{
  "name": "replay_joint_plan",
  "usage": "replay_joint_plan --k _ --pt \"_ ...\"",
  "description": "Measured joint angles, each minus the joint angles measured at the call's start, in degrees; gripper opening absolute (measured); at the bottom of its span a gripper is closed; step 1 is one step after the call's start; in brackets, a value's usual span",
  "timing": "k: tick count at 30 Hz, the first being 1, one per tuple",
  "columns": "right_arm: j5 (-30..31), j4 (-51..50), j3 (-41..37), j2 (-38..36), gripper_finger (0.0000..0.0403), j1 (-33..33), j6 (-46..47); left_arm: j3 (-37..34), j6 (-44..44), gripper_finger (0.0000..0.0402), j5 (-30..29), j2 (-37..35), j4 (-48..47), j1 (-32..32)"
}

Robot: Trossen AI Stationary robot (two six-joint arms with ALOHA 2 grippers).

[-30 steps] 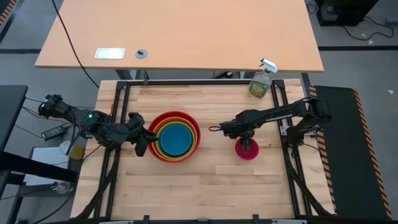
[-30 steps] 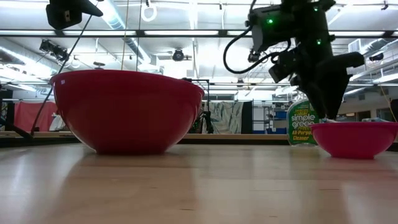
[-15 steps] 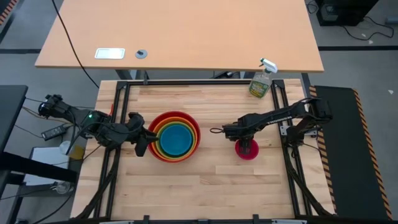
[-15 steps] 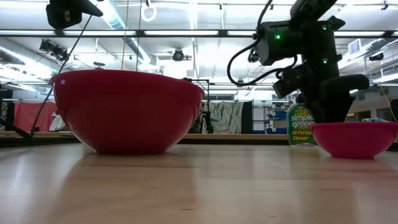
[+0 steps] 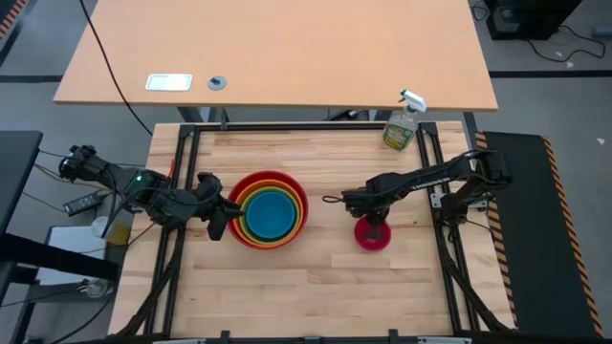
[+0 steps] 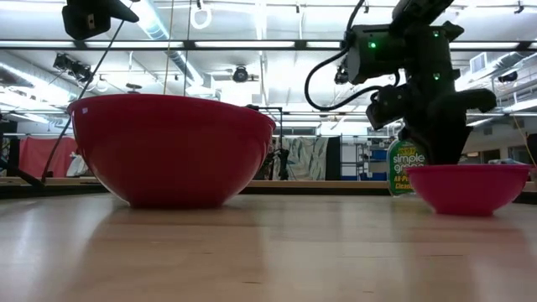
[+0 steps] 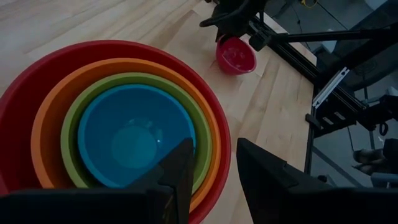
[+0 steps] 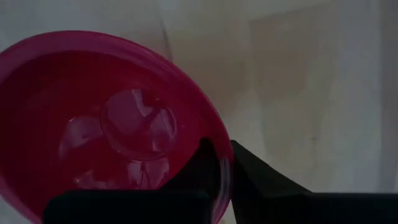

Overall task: Nest bowls inside each other
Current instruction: Stack the pink bowl on top of the blue bowl

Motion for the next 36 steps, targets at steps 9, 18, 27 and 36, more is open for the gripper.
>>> replay_joint_plan --k 9,18,27,36 --pt "-8.52 4.73 8.66 0.35 0.003 0.2 -2.24 0.0 0.01 0.0126 0.0 -0.01 0.0 0.0" --pt "-10.6 16.64 21.99 0.31 0.0034 0.2 1.44 0.0 0.0 0.0126 0.0 0.0 0.02 0.0" --pt "-3.4 30.71 24.54 0.31 0.0031 -0.09 12.04 0.0 0.02 0.0126 -0.02 0.0 0.15 0.0" --pt "-2.4 30.93 29.2 9.93 0.003 0.98 17.35 -0.02 0.04 0.0126 -0.07 -0.04 1.29 0.17"
